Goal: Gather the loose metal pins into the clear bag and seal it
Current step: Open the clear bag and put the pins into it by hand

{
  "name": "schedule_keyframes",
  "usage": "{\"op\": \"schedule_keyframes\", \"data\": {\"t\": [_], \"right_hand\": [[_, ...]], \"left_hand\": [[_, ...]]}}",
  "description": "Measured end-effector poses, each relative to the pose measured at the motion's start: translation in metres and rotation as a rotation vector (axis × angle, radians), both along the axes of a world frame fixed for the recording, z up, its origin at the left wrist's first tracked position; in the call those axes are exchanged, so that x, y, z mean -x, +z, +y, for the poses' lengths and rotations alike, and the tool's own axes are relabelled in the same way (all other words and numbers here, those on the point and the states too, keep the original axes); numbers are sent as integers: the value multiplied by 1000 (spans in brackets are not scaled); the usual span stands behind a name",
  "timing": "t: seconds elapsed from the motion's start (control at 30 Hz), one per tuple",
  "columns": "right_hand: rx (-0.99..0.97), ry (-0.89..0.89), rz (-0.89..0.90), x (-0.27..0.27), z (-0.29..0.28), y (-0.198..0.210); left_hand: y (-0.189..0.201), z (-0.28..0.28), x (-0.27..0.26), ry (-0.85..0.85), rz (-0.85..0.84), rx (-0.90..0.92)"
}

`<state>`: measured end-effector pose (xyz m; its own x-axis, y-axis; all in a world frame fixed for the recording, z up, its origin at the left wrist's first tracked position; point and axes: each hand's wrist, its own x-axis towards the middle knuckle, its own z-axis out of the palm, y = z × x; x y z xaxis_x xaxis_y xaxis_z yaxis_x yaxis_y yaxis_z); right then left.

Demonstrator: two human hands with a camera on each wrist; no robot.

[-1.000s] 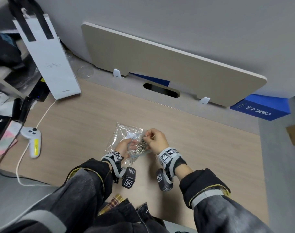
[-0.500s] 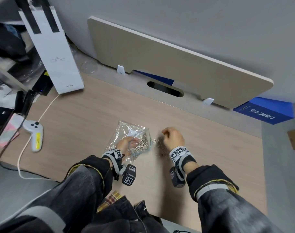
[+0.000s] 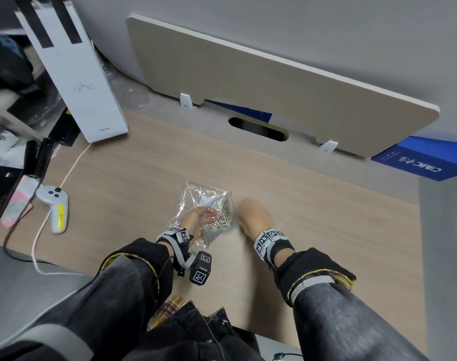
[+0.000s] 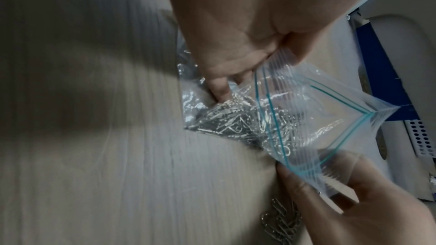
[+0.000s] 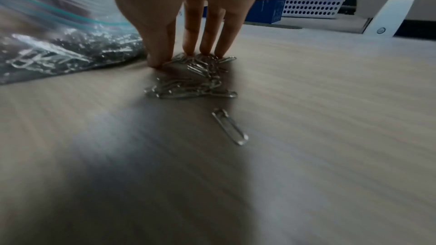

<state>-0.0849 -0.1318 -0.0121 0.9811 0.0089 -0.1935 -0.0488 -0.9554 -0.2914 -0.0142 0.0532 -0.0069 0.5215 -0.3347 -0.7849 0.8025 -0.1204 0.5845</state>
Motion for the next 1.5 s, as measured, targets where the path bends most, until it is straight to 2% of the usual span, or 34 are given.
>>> {"op": "schedule_keyframes", "data": {"t": [0.17, 0.33, 0.47, 0.6, 0.67, 0.73, 0.83, 0.93, 1.27, 1.5], "right_hand": [[-13, -3, 2, 18, -17, 0], [-61, -240, 40, 30, -31, 11], [-10, -123, 157, 34, -25, 15], [-16, -86, 226, 44, -17, 19], [-29, -123, 213, 47, -18, 21], [-40, -233, 176, 49, -20, 24], [25, -339, 226, 48, -17, 25], [91, -302, 256, 48, -10, 20], [-1, -281, 193, 47, -5, 11], [-42, -329, 152, 46, -4, 5]], "left_hand": [[1, -1, 1, -17, -18, 0], [3, -2, 2, -11, -26, -2], [-1, -2, 1, -14, -24, -7], [0, -2, 2, 6, -10, -1], [1, -1, 1, 2, -6, 6], [1, -1, 2, -15, -10, 1], [1, -1, 2, -24, -12, 3], [0, 0, 1, -20, -5, 9], [-3, 2, 1, -38, -22, 10], [-5, 1, 0, -22, -13, 17]]}}
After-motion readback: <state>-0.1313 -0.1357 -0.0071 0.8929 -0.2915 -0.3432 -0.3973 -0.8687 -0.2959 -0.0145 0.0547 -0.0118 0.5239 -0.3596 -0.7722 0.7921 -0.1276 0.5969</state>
